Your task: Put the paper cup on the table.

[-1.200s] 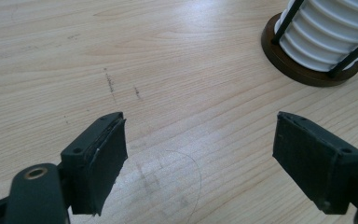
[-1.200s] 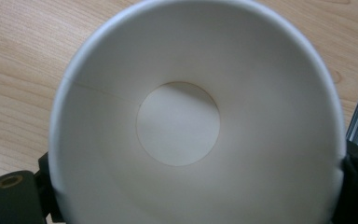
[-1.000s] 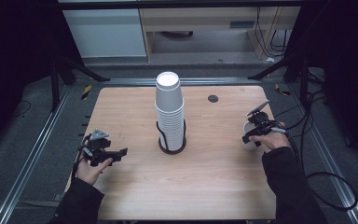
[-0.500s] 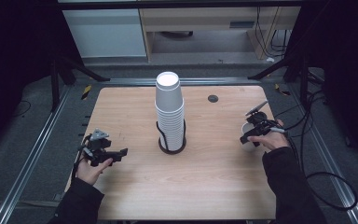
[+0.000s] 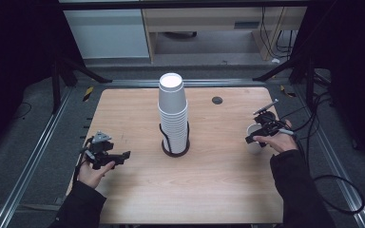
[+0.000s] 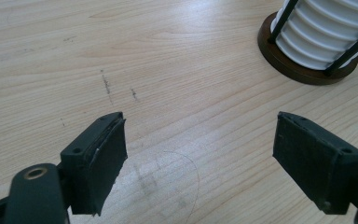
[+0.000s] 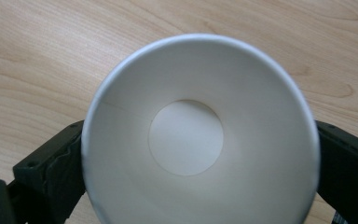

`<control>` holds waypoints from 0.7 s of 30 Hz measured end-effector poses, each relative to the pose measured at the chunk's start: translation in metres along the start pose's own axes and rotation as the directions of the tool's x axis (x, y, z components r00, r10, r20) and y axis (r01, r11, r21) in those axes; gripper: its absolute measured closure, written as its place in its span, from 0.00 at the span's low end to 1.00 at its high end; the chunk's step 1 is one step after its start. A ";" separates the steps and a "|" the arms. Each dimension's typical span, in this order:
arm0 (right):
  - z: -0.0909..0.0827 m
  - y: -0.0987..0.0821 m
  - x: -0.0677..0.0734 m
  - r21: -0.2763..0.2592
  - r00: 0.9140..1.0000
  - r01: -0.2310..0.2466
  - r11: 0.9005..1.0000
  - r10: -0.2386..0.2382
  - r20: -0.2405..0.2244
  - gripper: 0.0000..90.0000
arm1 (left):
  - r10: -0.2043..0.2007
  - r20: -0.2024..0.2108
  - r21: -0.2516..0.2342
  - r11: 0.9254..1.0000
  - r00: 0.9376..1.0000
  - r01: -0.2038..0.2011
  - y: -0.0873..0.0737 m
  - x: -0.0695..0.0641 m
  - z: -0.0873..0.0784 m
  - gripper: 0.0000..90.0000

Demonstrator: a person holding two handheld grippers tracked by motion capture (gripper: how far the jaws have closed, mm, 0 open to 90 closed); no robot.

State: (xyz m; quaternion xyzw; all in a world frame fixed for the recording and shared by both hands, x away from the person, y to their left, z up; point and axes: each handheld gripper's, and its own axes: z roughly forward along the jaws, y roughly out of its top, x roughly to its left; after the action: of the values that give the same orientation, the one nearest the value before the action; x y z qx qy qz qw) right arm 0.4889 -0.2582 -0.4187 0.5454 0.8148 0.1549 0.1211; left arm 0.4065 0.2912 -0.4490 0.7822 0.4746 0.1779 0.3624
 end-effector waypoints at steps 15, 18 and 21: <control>-0.031 0.006 0.004 -0.110 1.000 0.008 0.994 -0.008 0.006 0.01 | 0.000 0.003 -0.006 1.000 1.000 0.000 0.000 0.000 -0.001 0.18; -0.040 0.007 0.007 -0.140 1.000 0.015 0.990 -0.013 0.014 0.01 | -0.001 0.004 -0.009 1.000 1.000 0.001 0.000 0.000 -0.001 0.18; -0.048 0.004 0.008 -0.179 1.000 0.024 0.984 -0.021 0.018 0.01 | -0.003 0.002 -0.012 1.000 1.000 0.003 0.001 0.000 -0.002 0.18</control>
State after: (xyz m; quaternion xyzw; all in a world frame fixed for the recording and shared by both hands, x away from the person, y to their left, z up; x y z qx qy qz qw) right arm 0.4718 -0.2556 -0.3727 0.5241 0.8027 0.2218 0.1781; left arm 0.4054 0.2920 -0.4469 0.7792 0.4745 0.1795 0.3680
